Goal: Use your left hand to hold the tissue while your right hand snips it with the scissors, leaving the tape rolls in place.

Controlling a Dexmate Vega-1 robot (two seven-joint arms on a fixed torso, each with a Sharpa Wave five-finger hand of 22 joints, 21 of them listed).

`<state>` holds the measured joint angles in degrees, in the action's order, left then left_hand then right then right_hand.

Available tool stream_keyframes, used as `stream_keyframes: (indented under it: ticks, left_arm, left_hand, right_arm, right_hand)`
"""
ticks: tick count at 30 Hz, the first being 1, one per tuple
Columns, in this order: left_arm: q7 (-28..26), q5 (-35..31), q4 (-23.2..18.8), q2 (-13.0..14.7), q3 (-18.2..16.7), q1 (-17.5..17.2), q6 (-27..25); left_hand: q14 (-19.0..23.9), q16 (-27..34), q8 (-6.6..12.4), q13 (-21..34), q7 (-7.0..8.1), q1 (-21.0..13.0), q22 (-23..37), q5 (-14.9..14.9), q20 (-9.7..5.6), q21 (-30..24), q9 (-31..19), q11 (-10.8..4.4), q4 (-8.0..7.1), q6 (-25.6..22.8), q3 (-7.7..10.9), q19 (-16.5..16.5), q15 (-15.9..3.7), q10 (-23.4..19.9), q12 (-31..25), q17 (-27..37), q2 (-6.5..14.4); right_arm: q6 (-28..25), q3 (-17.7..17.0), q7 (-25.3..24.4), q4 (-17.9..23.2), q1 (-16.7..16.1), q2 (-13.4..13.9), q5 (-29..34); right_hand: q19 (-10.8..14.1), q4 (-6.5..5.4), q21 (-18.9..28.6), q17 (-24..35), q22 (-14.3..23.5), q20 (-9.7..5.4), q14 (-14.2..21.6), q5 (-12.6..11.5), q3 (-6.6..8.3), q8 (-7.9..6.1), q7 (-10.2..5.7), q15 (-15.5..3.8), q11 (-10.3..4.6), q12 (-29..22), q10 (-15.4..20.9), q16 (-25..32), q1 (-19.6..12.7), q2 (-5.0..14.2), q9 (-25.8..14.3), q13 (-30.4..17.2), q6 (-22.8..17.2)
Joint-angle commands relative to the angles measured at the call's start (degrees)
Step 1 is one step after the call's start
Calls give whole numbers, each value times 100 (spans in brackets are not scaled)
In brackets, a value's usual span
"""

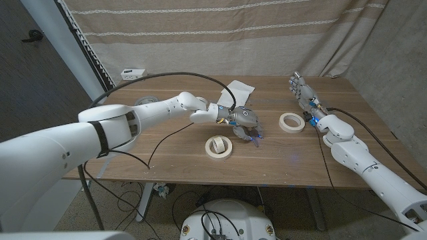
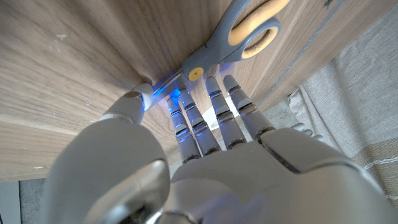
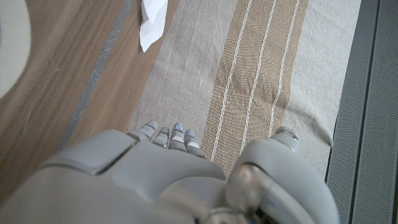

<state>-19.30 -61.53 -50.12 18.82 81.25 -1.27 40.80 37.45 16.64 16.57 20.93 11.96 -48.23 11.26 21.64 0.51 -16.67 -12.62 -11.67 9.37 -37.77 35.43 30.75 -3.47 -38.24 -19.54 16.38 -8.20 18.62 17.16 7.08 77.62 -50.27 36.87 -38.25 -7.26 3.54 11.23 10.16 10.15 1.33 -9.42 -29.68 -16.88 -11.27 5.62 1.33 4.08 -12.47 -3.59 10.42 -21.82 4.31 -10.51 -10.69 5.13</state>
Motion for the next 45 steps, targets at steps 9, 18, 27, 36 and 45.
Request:
stream_keyframes:
  ticks: [9, 18, 27, 36, 45]
  left_arm:
    - [30, 215, 648, -261, 173, -20, 206]
    - [-33, 316, 838, -343, 247, -19, 226]
    - [-105, 402, 889, -330, 282, -44, 284]
    - [-453, 427, 916, -278, 252, -96, 367]
    - [-1524, 363, 1156, -268, 250, -102, 523]
  left_hand:
    - [1082, -37, 134, 447, 20, 11, 65, -324, -455, -230, -225, -41, -35, -317, 427, 614, -978, -792, -447, 44, -69]
    - [2540, -256, 1380, 1221, 8, -429, 311, -981, -1020, -824, -1120, -30, -9, -1227, 777, 1234, -1020, -1823, -1131, 328, -36]
    - [3137, -274, 2166, 1729, -10, -1181, 601, -1141, -1010, -1682, -1376, -41, 13, -1707, 752, 1321, -1031, -2269, -1370, 1160, 43]
    - [3267, -377, 2301, 1903, -8, -1219, 795, -1150, -1032, -2605, -1173, -37, -39, -2154, 723, 1251, -1027, -2377, -1309, 1750, 96]
    - [3780, -557, 1827, 1320, -317, -950, 734, -1122, -1049, -3366, -361, -32, -122, -2344, 866, 1156, -1018, -2718, -1051, 1057, 170]
  right_arm:
    - [-124, 77, 7, -11, 57, -12, 25]
    - [-188, 78, -42, 75, 27, 16, 30]
    - [-215, 58, -97, 170, -39, 50, 30]
    - [-239, 56, -116, 228, -54, 70, 39]
    - [-250, 51, -133, 233, -51, 60, 32]
  right_hand:
    - [-54, -12, -11, 13, 18, 24, -53, -38, -8, 8, -28, 3, -5, 26, -26, -3, -32, 18, -8, -1, -9]
    - [-56, -17, -9, 13, 19, 24, -57, -38, -10, 14, -48, 4, -9, 32, -43, -1, -25, 21, -8, -1, 3]
    - [-57, -22, -8, 14, 19, 27, -59, -38, -14, 16, -57, 8, -34, 31, -45, 1, -19, 22, -8, -2, 8]
    - [-58, -25, -5, 15, 19, 31, -64, -38, -16, 18, -65, 14, -30, 31, -50, 2, -16, 26, -8, -3, 13]
    - [-51, -28, -1, 15, 19, 31, -62, -38, -15, 18, -64, 16, -35, 29, -49, 5, -16, 35, -8, -3, 15]
